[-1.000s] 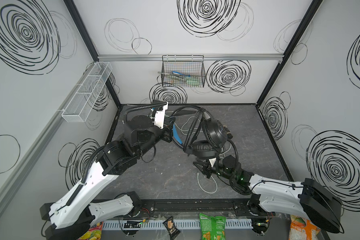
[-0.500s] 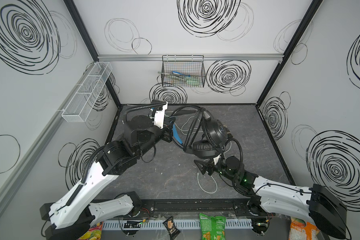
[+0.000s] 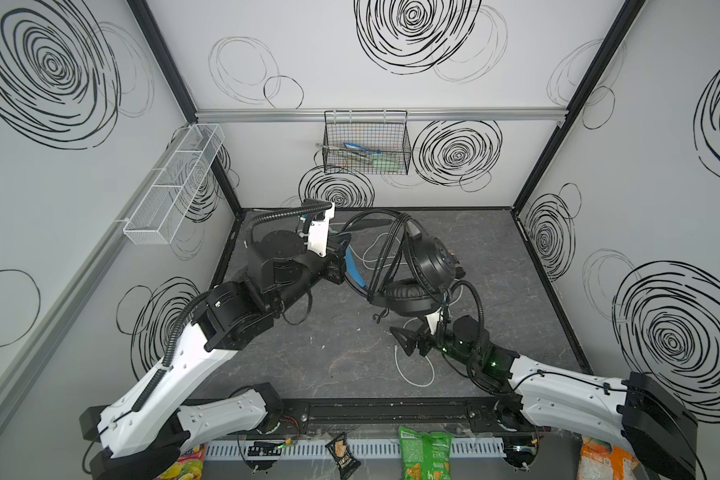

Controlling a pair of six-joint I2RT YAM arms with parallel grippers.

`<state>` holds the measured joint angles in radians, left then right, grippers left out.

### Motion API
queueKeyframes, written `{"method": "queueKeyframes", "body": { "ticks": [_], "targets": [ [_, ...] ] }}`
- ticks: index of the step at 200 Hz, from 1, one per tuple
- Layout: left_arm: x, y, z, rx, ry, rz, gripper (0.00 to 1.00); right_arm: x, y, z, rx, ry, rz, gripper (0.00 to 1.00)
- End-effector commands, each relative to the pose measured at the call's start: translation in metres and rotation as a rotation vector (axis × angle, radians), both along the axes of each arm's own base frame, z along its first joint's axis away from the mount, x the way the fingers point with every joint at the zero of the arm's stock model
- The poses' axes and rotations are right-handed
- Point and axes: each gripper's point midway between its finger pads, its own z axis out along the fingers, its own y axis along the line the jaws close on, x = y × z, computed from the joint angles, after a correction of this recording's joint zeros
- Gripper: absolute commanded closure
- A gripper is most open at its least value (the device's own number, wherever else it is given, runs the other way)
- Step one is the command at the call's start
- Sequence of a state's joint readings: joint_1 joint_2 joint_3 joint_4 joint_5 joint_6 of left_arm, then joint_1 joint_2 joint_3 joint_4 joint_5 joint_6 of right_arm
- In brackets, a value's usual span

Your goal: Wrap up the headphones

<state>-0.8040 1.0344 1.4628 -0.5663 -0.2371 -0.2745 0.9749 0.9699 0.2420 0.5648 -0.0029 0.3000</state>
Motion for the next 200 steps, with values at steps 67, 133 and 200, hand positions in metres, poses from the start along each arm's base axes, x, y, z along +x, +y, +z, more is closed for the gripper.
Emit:
{"method": "queueKeyframes", "body": {
  "ticks": [67,133,200],
  "targets": [
    [-0.003,-0.002,0.046,-0.174,-0.092,-0.011,1.0,0.026,0.0,0.007,0.006,-0.003,-0.148,0.03],
    [-0.001,-0.005,0.047,-0.169,-0.095,-0.014,1.0,0.024,-0.006,0.01,-0.002,-0.027,-0.157,0.02],
    [0.0,-0.006,0.047,-0.165,-0.095,-0.018,1.0,0.02,0.009,0.02,0.008,-0.061,-0.082,0.03]
  ]
}}
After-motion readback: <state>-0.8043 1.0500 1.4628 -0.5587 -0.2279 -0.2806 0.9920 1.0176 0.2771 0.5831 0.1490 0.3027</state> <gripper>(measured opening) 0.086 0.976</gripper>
